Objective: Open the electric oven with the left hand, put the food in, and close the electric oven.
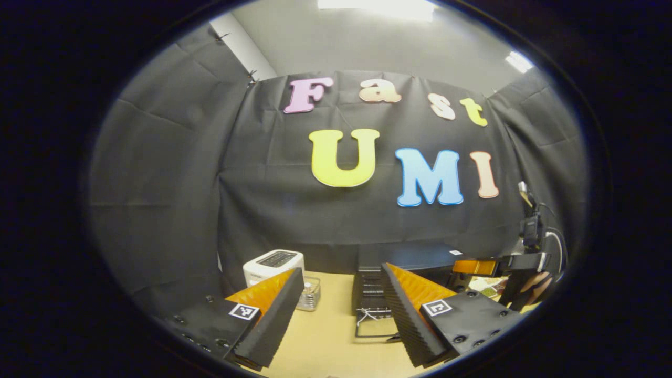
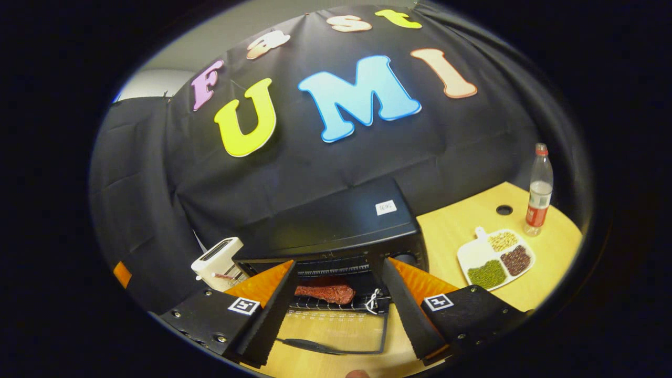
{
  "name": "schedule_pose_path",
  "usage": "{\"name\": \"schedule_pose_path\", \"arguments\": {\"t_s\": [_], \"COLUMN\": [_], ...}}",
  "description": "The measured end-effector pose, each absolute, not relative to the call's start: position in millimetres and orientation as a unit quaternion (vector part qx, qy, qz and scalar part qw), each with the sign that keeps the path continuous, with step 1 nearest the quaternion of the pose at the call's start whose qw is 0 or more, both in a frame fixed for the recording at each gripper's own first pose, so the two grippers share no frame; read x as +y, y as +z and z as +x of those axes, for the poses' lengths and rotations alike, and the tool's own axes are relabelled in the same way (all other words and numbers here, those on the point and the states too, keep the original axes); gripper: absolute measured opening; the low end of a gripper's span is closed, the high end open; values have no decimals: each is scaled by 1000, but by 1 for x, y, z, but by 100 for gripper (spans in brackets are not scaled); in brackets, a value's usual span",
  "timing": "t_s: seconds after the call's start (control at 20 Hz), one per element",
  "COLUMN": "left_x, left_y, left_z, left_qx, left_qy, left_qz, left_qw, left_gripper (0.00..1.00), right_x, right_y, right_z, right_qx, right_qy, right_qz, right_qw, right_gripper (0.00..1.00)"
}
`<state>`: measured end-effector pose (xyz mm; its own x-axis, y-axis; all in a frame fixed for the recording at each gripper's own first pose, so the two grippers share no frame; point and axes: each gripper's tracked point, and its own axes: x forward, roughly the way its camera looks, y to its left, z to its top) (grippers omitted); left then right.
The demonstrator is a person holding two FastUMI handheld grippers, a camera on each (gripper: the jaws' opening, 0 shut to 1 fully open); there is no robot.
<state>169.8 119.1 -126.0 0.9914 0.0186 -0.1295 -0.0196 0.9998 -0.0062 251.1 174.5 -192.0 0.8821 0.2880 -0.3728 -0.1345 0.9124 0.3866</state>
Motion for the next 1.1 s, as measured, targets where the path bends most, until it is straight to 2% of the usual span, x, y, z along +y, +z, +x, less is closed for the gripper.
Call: {"name": "schedule_pose_path", "arguments": {"t_s": [0.05, 0.25, 0.45, 0.5, 0.6, 0.75, 0.8, 0.85, 0.9, 1.05, 1.1], "left_x": [111, 82, 53, 45, 33, 21, 16, 12, 7, -6, -9], "left_y": [-131, -161, -195, -205, -226, -262, -274, -285, -296, -331, -341], "left_z": [170, 169, 167, 167, 166, 169, 168, 169, 168, 170, 171], "left_qx": [69, 97, 132, 142, 166, 211, 226, 241, 255, 302, 315], "left_qy": [4, -12, -32, -39, -47, -50, -53, -58, -63, -78, -81], "left_qz": [1, 5, 8, 2, -7, -19, -24, -26, -28, -33, -36], "left_qw": [998, 995, 991, 989, 985, 976, 972, 968, 964, 950, 945], "left_gripper": [95, 97, 97, 100, 97, 100, 97, 100, 97, 100, 97], "right_x": [166, 133, 109, 102, 87, 66, 58, 50, 44, 25, 21], "right_y": [-182, -154, -145, -144, -144, -142, -139, -137, -137, -138, -140], "right_z": [244, 214, 184, 179, 167, 156, 153, 150, 146, 138, 135], "right_qx": [207, 174, 176, 176, 179, 188, 186, 184, 184, 188, 191], "right_qy": [111, 107, 99, 95, 83, 63, 54, 43, 35, 13, 6], "right_qz": [163, 109, 102, 101, 90, 88, 88, 85, 83, 76, 76], "right_qw": [958, 973, 974, 975, 976, 976, 977, 978, 979, 979, 979], "right_gripper": [98, 98, 98, 98, 98, 98, 98, 98, 98, 98, 98]}}
